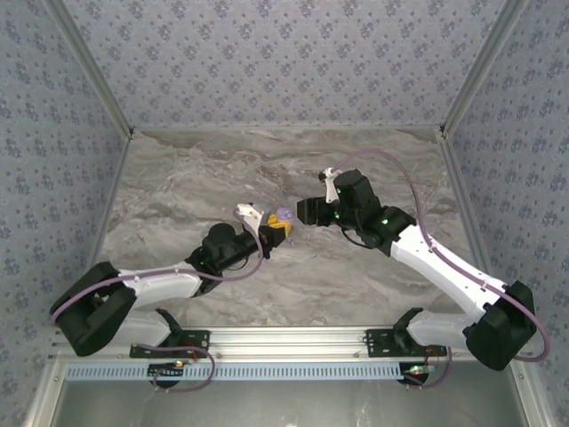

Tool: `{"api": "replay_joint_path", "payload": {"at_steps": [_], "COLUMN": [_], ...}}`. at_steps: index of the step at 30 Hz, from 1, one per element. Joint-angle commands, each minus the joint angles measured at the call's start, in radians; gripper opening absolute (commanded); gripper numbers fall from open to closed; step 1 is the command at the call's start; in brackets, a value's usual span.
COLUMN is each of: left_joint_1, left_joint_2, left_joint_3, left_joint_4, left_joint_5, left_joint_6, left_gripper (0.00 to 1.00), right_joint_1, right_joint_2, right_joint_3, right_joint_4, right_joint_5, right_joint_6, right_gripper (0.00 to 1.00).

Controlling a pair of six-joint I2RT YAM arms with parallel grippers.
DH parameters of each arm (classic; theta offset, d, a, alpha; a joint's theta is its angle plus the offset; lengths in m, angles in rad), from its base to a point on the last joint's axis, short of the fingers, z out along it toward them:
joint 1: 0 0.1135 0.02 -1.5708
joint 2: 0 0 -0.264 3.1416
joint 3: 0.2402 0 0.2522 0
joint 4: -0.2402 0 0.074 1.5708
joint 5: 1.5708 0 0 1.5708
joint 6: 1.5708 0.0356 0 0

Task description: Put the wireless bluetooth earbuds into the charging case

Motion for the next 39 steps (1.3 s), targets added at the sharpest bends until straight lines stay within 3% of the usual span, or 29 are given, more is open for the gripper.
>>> {"api": "replay_joint_path", "payload": {"at_steps": [1, 7, 13, 21, 28, 39], "left_joint_1": [-0.008, -0.007, -0.008, -0.008, -0.007, -0.008], "left_joint_2": [-0.089, -0.249, -0.380, -0.480, -0.500, -0.521], "left_joint_3": [0.021, 0.011, 0.034, 0.035, 0.043, 0.035], "left_joint_4": [-0.120, -0.299, -0.480, -0.586, -0.625, -0.629], "left_joint_5": [-0.003, -0.028, -0.036, -0.069, -0.081, -0.083], "left_joint_6": [0.041, 0.064, 0.076, 0.076, 0.062, 0.054], "left_gripper": [0.16, 0.16, 0.16, 0.17, 0.17, 0.17], "right_joint_1": [-0.021, -0.055, -0.059, -0.047, 0.004, 0.050], "right_joint_2": [-0.006, 0.030, 0.117, 0.297, 0.464, 0.602], "right_joint_3": [-0.008, -0.072, -0.112, -0.090, -0.006, 0.098], "right_joint_4": [-0.072, -0.067, -0.017, 0.063, 0.058, 0.006], "right_joint_5": [0.080, 0.009, -0.077, -0.176, -0.169, -0.079], "right_joint_6": [-0.024, -0.042, -0.064, -0.065, -0.079, -0.087], "right_gripper": [0.62, 0.60, 0.52, 0.43, 0.39, 0.34]}}
